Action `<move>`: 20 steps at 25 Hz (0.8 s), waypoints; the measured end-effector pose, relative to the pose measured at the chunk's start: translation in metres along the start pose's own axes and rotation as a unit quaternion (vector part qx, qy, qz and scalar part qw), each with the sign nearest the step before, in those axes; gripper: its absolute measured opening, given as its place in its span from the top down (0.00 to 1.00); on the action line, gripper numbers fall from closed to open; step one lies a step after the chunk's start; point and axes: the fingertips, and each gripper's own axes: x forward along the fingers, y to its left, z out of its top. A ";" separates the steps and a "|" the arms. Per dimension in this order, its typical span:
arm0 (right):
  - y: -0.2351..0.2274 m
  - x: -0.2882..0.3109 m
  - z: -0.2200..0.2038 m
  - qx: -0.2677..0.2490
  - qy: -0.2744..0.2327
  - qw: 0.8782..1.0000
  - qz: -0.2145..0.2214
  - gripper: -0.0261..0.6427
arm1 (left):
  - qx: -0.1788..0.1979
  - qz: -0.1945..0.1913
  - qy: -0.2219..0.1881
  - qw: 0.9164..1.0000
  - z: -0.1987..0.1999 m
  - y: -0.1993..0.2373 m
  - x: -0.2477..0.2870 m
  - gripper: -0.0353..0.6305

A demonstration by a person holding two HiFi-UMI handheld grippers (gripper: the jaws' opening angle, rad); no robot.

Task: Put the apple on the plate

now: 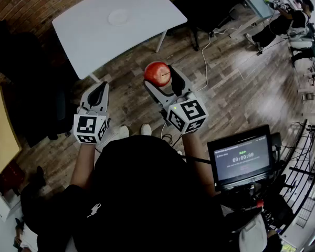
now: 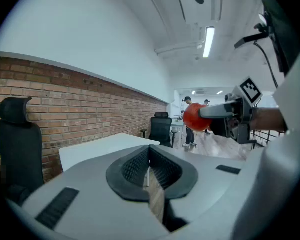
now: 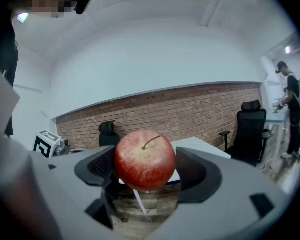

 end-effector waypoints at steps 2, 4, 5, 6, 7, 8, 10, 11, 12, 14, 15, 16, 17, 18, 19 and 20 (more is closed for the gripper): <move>-0.002 0.000 0.000 -0.002 0.002 1.000 -0.003 0.39 | 0.000 -0.002 0.000 1.000 0.000 -0.001 0.002 0.94; -0.003 0.000 -0.001 -0.003 0.004 1.000 -0.002 0.39 | 0.000 -0.003 -0.001 1.000 0.000 -0.001 0.004 0.94; -0.004 0.001 -0.002 -0.002 0.005 1.000 0.001 0.39 | 0.000 -0.003 -0.001 1.000 -0.001 -0.001 0.004 0.94; -0.004 0.001 -0.003 -0.001 0.006 1.000 0.003 0.39 | 0.000 -0.003 -0.002 1.000 -0.001 0.000 0.005 0.94; -0.004 0.001 -0.004 0.000 0.006 1.000 0.005 0.39 | 0.000 -0.003 -0.002 1.000 -0.002 0.000 0.006 0.94; -0.004 0.000 -0.004 0.000 0.005 1.000 0.004 0.39 | 0.000 -0.004 -0.001 1.000 -0.003 0.000 0.006 0.94; -0.005 -0.001 -0.003 0.000 0.002 1.000 0.000 0.39 | 0.000 -0.005 0.001 1.000 -0.004 0.001 0.006 0.94; -0.007 -0.001 -0.003 0.000 0.001 1.000 -0.003 0.39 | 0.001 -0.006 0.001 1.000 -0.004 0.001 0.006 0.94; -0.008 -0.001 -0.002 -0.001 0.001 1.000 -0.005 0.39 | 0.001 -0.006 0.002 1.000 -0.004 0.002 0.006 0.94; -0.011 0.000 0.001 -0.002 -0.001 1.000 -0.009 0.39 | 0.001 -0.006 0.002 1.000 -0.001 0.002 0.006 0.94; -0.012 -0.001 0.002 -0.002 -0.002 1.000 -0.012 0.39 | 0.002 -0.006 0.002 1.000 0.000 0.003 0.005 0.94; -0.013 -0.001 0.003 -0.003 -0.002 1.000 -0.015 0.39 | 0.002 -0.006 0.002 1.000 0.001 0.003 0.005 0.94; -0.014 -0.001 0.004 -0.003 -0.002 1.000 -0.017 0.39 | 0.002 -0.005 0.002 1.000 0.002 0.003 0.005 0.94; -0.014 -0.001 0.005 -0.004 -0.001 1.000 -0.018 0.39 | 0.002 -0.004 0.003 1.000 0.004 0.004 0.005 0.94; -0.014 -0.001 0.005 -0.005 -0.001 1.000 -0.018 0.39 | 0.002 -0.004 0.003 1.000 0.004 0.004 0.004 0.94; -0.012 0.000 0.006 -0.006 -0.001 1.000 -0.018 0.39 | 0.002 -0.003 0.002 1.000 0.005 0.006 0.004 0.94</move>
